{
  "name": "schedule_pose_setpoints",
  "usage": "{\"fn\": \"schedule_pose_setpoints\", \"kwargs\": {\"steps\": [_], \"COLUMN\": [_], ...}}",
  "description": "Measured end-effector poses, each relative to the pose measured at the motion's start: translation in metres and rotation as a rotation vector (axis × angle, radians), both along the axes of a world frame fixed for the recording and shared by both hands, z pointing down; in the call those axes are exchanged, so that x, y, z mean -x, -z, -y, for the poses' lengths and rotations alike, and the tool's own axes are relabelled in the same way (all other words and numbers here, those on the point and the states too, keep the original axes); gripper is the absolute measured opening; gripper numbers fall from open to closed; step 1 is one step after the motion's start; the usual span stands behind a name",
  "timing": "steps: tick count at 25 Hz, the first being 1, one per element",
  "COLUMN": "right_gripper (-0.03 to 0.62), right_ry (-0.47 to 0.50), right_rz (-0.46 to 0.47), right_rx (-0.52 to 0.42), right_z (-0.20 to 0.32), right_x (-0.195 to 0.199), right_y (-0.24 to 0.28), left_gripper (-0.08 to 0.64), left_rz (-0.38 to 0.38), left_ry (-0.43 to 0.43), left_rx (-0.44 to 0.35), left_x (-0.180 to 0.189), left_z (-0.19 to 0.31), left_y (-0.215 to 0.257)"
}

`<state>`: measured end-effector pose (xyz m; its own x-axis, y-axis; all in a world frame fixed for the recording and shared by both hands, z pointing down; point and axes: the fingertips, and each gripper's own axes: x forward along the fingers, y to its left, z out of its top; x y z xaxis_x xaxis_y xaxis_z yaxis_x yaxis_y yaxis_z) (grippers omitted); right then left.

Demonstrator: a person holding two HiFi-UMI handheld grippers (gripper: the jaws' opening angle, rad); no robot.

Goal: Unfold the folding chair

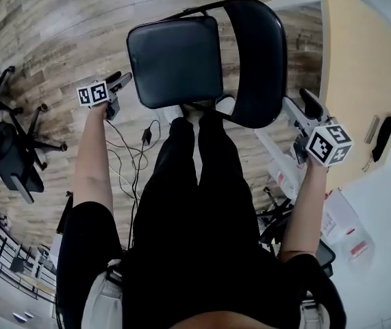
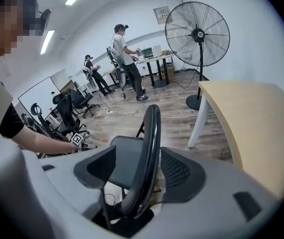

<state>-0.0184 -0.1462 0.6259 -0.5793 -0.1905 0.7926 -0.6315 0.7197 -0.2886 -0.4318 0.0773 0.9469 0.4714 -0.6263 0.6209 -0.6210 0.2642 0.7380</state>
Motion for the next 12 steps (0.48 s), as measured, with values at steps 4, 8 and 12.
{"fn": "schedule_pose_setpoints", "kwargs": {"steps": [4, 8, 12], "right_gripper": [0.27, 0.27, 0.268], "right_ry": [0.005, 0.037, 0.087], "right_rz": [0.079, 0.145, 0.19], "right_rx": [-0.031, -0.061, -0.043], "right_z": [-0.016, -0.043, -0.079], "right_x": [0.025, 0.04, 0.062], "right_y": [0.053, 0.085, 0.109], "left_gripper": [0.299, 0.299, 0.299], "left_rz": [-0.012, -0.012, 0.015], "left_ry": [-0.039, -0.053, -0.103], "left_rx": [-0.049, -0.118, -0.187], "left_x": [-0.021, -0.049, -0.077], "left_z": [-0.015, -0.029, -0.036], "left_y": [0.076, 0.141, 0.21]}}
